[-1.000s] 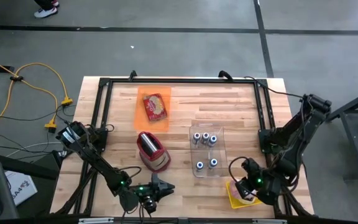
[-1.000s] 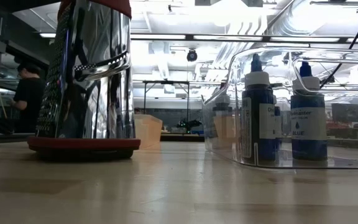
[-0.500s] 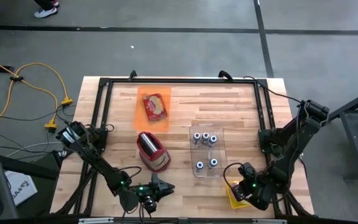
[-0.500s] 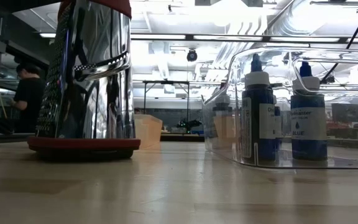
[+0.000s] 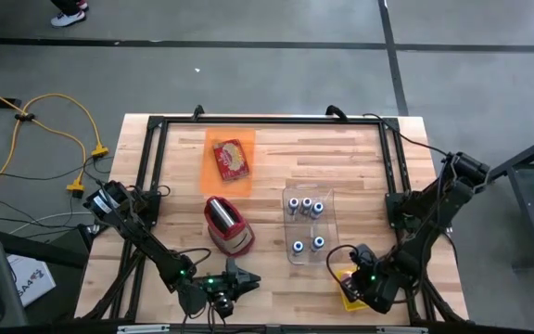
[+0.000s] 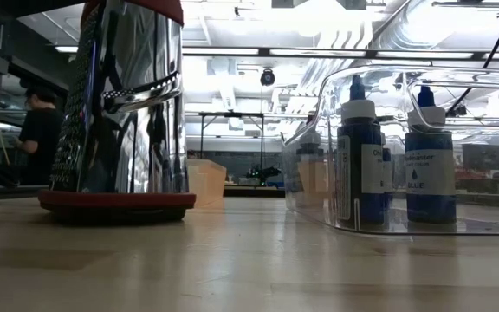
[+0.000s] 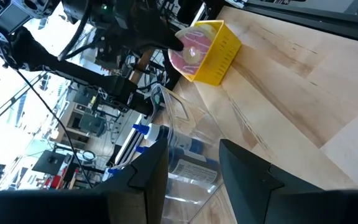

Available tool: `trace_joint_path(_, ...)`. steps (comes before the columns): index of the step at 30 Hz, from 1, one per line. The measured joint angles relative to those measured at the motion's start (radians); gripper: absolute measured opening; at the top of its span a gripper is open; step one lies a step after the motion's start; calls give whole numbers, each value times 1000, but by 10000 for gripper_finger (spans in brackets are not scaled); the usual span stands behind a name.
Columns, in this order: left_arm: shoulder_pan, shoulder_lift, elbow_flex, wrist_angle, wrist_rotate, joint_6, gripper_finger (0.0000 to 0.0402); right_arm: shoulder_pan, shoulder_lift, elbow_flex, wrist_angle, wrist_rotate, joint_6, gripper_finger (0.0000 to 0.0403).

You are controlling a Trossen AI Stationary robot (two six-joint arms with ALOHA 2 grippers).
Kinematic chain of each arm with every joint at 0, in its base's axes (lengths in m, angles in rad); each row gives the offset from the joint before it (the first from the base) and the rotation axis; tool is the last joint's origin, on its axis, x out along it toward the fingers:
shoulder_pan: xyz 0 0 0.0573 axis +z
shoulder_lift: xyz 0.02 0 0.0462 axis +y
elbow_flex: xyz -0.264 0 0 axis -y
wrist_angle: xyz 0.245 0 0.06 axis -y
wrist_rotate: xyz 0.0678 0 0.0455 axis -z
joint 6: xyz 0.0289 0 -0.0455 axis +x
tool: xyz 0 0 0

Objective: Pick & Place Food Item
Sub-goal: Put the pink donut into the yellow bin

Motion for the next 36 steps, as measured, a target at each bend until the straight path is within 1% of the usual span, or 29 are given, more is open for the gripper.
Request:
trace_joint_path(8,0,0,0,0,0,0,136,-48,-5,0,-61,-101,-67,23)
trace_joint_path(12,0,0,0,0,0,0,136,-58,-12,16,-84,-124,-94,23)
trace_joint_path(15,0,0,0,0,0,0,136,-56,-12,75,-154,-117,-108,23)
trace_joint_path(17,0,0,0,0,0,0,136,-55,-12,121,-212,-85,-112,23)
trace_joint_path(21,0,0,0,0,0,0,136,-55,-13,180,-272,-69,-112,23)
trace_joint_path(26,0,0,0,0,0,0,136,-55,-13,182,-271,-68,-111,23)
trace_joint_path(32,0,0,0,0,0,0,136,-55,-10,182,-261,-43,-95,23)
trace_joint_path(36,0,0,0,0,0,0,136,-54,22,182,-241,-52,-88,23)
